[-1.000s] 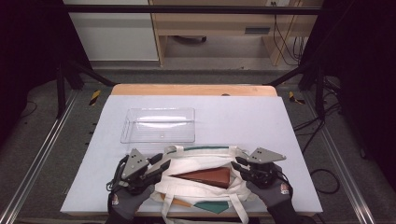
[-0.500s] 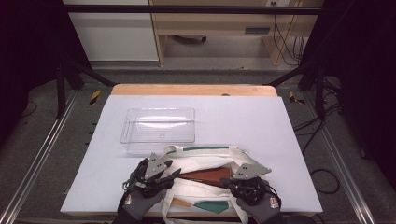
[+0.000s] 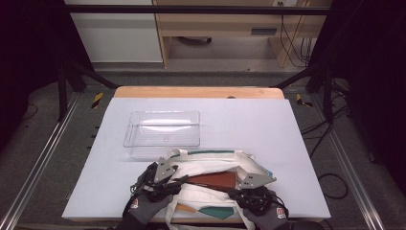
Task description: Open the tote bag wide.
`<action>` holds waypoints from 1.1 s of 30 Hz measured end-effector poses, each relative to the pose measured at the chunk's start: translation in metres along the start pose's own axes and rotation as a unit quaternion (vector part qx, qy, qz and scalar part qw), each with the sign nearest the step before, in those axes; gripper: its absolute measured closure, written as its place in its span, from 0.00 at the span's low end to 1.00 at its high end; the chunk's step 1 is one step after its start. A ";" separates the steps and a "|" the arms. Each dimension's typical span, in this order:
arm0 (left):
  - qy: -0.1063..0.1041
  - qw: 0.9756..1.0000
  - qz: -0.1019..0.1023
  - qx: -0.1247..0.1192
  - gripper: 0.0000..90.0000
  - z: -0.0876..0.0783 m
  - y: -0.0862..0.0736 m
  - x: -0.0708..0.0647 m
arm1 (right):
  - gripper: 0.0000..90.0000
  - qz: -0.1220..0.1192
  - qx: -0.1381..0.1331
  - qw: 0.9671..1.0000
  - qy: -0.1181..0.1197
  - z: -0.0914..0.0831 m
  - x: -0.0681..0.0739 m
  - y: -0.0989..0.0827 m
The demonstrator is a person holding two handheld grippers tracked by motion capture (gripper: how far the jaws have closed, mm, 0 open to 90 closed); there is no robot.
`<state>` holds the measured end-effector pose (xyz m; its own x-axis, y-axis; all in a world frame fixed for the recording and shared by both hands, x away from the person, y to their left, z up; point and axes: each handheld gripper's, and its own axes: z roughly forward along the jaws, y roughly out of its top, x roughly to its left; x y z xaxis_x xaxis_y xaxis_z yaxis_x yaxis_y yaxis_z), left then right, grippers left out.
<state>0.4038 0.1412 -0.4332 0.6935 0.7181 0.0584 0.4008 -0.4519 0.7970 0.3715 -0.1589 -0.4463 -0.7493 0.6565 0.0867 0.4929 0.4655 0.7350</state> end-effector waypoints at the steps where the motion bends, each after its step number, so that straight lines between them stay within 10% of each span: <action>1: -0.002 1.000 0.000 0.005 0.62 0.002 0.000 0.000 | 0.98 0.001 0.000 1.000 0.001 0.002 0.001 0.000; 14: 0.007 1.000 -0.001 0.024 0.96 0.002 0.006 0.002 | 1.00 -0.004 0.013 1.000 0.002 0.009 0.002 -0.001; 33: 0.031 0.997 -0.074 0.007 0.98 0.025 0.022 0.035 | 1.00 -0.017 0.057 0.998 0.006 0.021 0.007 -0.012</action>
<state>0.4515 0.1434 -0.4287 0.5888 0.8080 -0.0215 0.5035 -0.3459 0.7918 0.3694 -0.1469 -0.4687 -0.7718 0.6319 0.0709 0.5134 0.5534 0.6558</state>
